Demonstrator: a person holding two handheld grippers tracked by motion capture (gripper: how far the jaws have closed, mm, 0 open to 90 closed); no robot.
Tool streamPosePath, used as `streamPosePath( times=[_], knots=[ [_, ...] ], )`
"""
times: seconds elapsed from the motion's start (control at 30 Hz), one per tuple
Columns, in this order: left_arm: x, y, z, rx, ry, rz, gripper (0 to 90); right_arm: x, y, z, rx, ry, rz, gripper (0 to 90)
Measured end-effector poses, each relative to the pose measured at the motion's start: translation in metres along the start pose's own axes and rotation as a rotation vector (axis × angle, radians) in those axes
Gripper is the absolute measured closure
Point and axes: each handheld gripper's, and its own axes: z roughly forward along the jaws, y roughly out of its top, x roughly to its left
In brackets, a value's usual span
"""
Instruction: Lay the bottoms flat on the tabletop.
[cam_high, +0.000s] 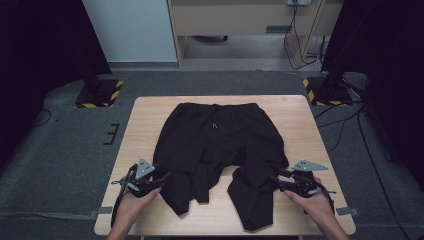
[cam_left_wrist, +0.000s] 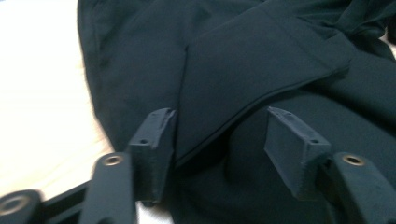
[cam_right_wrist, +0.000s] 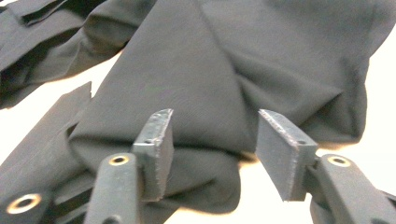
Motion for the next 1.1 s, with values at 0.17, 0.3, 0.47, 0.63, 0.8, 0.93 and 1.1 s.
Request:
streamPosePath(
  times=[0.17, 0.3, 0.47, 0.63, 0.8, 0.93, 1.1],
  knots=[
    [-0.002, 0.004, 0.015, 0.011, -0.013, -0.024, 32.5, 0.011, -0.014, 0.000, 0.025, 0.041, -0.011, 28.7],
    [-0.004, 0.009, 0.025, 0.005, -0.017, -0.036, 27.9, 0.018, -0.017, 0.006, 0.052, 0.047, -0.043, 29.3],
    [-0.010, 0.018, 0.035, 0.021, -0.032, -0.018, 41.6, 0.020, -0.015, 0.013, 0.069, 0.046, -0.089, 62.7],
    [-0.012, 0.023, 0.040, 0.069, -0.011, -0.014, 71.5, 0.018, -0.012, 0.014, 0.090, 0.036, -0.114, 85.0],
    [-0.014, 0.019, 0.028, 0.078, -0.049, -0.032, 86.9, 0.011, -0.012, 0.004, 0.082, 0.027, -0.099, 86.3],
    [-0.017, 0.010, 0.006, 0.078, -0.065, -0.027, 86.6, 0.000, -0.012, -0.004, 0.083, 0.012, -0.093, 86.2],
    [-0.026, -0.008, -0.025, 0.097, -0.111, -0.009, 86.9, -0.009, -0.010, -0.007, 0.074, -0.009, -0.077, 86.6]
  ],
)
